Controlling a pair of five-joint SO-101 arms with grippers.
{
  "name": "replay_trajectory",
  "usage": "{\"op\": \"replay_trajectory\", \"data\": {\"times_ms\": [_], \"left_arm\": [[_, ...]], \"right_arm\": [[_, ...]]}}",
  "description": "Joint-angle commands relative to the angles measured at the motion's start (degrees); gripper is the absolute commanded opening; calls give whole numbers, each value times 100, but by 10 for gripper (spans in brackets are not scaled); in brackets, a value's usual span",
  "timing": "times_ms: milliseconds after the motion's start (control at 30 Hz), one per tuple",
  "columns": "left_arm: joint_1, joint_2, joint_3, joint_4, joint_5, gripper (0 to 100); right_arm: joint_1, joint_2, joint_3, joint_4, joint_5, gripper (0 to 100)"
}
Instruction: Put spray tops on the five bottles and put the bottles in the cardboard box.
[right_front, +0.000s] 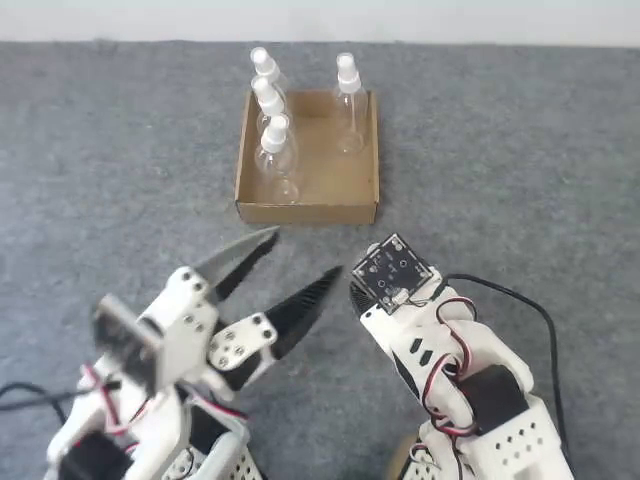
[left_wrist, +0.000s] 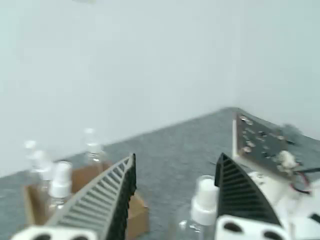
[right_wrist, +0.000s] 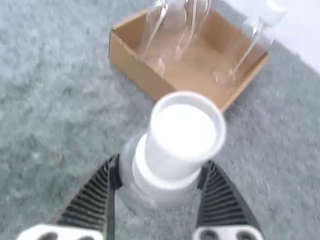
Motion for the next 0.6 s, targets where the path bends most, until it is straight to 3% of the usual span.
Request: {"op": "replay_trajectory", "data": {"times_ms": [0,267,567], "left_arm": [[-967,-695,259,-9,-105,242],[-2277,-1055,787,-9,-97,238],[-3262,-1055,1446,-9,-97,32]], "right_arm": [[75,48,-62,-127,35,46],[75,66,-62,-136,35,46],[75,66,-44,-136,35,46]]}}
